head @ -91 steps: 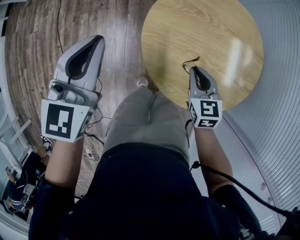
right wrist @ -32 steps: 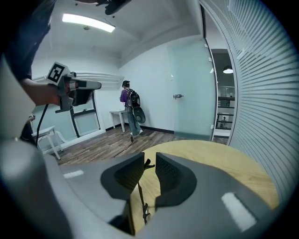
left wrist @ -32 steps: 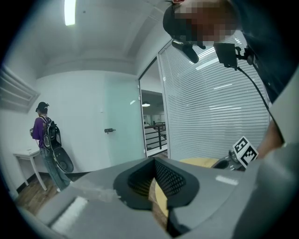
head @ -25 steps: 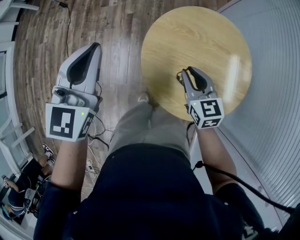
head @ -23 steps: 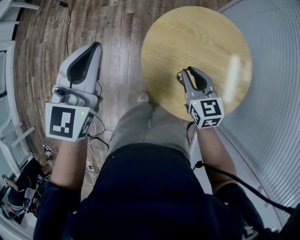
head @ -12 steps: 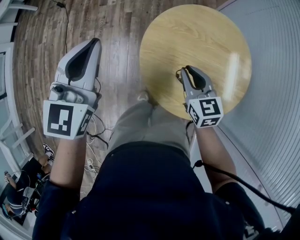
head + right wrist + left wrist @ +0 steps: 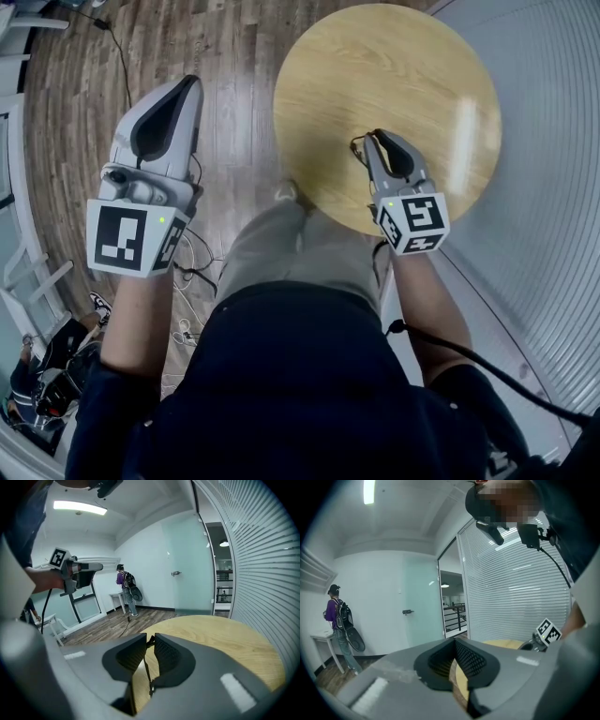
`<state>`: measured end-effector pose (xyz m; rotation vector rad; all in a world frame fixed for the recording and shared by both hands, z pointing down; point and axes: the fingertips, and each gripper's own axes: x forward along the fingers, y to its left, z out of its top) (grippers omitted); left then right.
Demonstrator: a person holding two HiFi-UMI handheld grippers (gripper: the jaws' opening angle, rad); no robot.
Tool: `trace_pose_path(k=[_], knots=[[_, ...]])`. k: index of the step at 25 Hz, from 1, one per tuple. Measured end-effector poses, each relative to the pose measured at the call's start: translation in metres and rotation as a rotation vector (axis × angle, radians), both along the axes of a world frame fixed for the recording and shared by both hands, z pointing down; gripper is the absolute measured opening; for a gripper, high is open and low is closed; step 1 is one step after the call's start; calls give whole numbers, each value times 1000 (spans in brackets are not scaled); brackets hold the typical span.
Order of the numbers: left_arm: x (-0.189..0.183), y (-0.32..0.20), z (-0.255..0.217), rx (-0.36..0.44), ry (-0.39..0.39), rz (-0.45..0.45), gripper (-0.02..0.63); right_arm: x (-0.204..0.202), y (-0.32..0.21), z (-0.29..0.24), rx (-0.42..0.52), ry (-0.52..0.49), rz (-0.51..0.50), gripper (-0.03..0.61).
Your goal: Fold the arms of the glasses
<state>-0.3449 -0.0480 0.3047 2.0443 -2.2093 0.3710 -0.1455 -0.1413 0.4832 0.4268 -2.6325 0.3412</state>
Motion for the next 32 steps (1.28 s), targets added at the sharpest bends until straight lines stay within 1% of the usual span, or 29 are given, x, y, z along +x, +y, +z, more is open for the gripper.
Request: trace_pose_path(k=[4, 19, 27, 32], knots=[[3, -3, 0, -1, 2, 14, 3, 4, 0, -2, 0, 1, 11, 61], [37, -22, 3, 4, -2, 61, 3, 41, -7, 5, -4, -8, 57, 60], [50, -35, 9, -2, 16, 96, 3, 52, -8, 8, -18, 8, 74, 61], [59, -41, 1, 2, 9, 120, 3, 61, -7, 4, -28, 26, 83, 61]])
